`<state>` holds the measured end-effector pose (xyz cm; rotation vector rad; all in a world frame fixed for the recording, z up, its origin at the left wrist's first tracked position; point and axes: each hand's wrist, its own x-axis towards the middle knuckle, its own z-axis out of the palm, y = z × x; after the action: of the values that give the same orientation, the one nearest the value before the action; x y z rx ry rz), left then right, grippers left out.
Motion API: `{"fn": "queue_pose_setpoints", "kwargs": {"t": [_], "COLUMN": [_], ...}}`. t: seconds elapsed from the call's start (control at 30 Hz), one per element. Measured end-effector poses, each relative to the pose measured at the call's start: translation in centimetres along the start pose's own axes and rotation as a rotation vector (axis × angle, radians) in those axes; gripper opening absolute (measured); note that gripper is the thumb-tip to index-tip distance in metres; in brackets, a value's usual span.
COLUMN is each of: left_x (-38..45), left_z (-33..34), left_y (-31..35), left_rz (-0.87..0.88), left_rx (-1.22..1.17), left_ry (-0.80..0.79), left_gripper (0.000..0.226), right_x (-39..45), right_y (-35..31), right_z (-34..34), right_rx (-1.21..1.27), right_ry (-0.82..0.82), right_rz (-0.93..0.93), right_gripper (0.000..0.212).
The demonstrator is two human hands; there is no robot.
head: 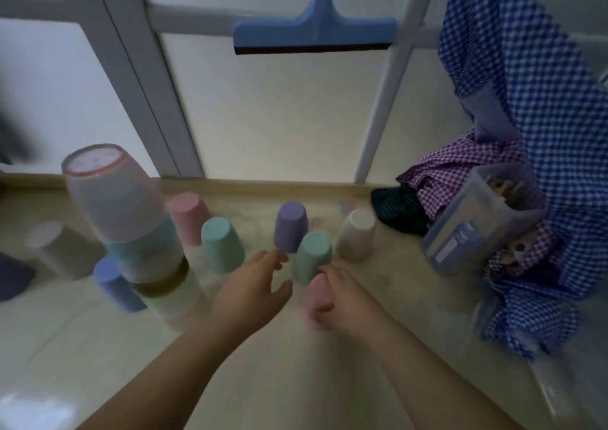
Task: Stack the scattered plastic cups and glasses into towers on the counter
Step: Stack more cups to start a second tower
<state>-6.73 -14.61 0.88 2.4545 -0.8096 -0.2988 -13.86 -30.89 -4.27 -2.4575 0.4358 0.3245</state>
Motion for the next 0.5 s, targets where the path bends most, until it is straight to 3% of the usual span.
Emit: {"fn": "queue_pose_setpoints", "kwargs": {"t": [0.1,0.17,0.3,0.4,0.5], "left_x": [1.0,1.6,2.8,3.5,3.9], "left_z": [0.2,0.0,-1.1,-2.2,-2.9], "left_y": [-0.3,-0.6,-1.0,-1.0,-0.9], "left_rz": [-0.012,-0.019,-0.015,-0.008,-0.007], "left_rx": [0.014,0.013,-0.002,-0.009,-0.021], "left_ry": [-0.017,-0.02,0.0,0.02,0.039], "left_gripper": [0.039,0.038,0.036,0.038,0.037], "right_x": [0.0,-0.8,-2.6,-2.1,0.1], "right_y": [0.0,-0.7,-3.2,-4.9,-5.9], "right_z": [-0.2,-1.4,-7.2,-10.8,-11.3], "right_rx": [0.042,0.034,0.018,0.024,0.036], "right_ry": [0.02,0.033,0.1,0.241,0.255], "right_rz": [0.005,0.0,-0.056,-0.108,-0.123], "right_gripper": [0.043,0.035,0.057,0.06,0.062]}}
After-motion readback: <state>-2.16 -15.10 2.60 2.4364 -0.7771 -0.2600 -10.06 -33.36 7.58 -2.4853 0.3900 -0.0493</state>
